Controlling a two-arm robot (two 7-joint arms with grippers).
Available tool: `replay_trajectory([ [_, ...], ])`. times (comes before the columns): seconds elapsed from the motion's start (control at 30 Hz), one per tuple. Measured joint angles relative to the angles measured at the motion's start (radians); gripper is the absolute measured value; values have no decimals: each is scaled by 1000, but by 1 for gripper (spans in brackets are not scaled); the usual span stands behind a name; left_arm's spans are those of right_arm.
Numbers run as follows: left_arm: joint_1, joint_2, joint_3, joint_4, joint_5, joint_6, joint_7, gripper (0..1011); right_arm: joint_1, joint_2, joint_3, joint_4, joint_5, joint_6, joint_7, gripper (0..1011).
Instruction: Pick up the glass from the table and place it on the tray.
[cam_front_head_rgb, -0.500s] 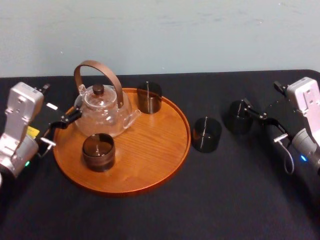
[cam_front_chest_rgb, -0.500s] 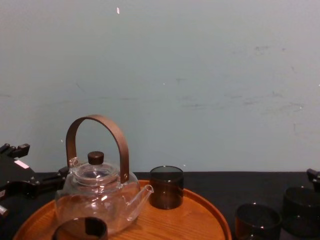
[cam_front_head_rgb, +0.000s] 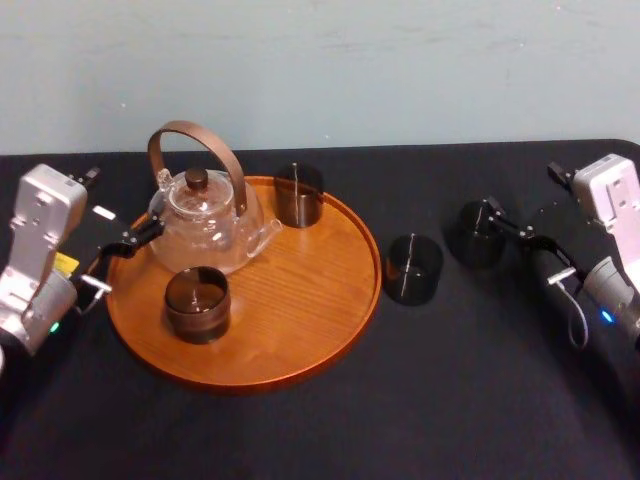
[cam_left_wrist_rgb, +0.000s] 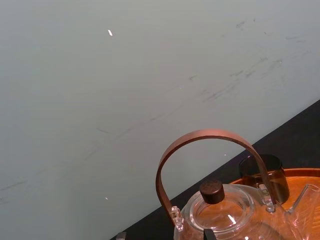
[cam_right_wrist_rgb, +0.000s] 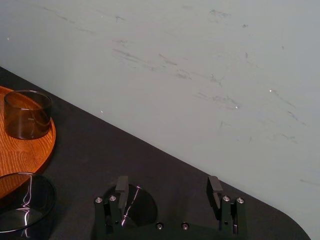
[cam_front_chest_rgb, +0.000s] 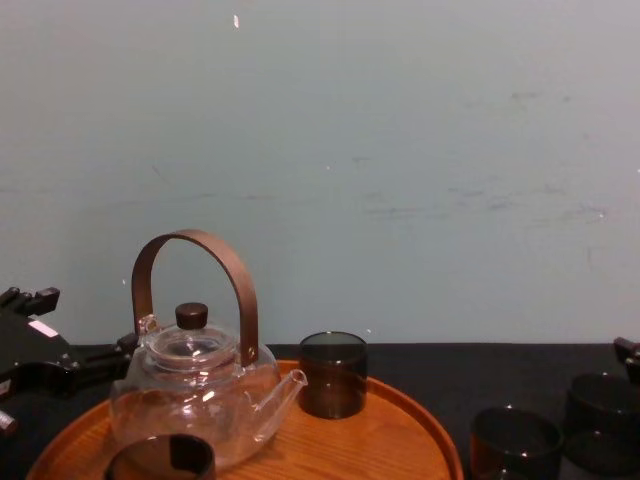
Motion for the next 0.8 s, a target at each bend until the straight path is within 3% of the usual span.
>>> replay_trajectory([
  [0.8,0,0,0,0,0,0,0,1001,0,0,0,0,0,0,0,1002],
])
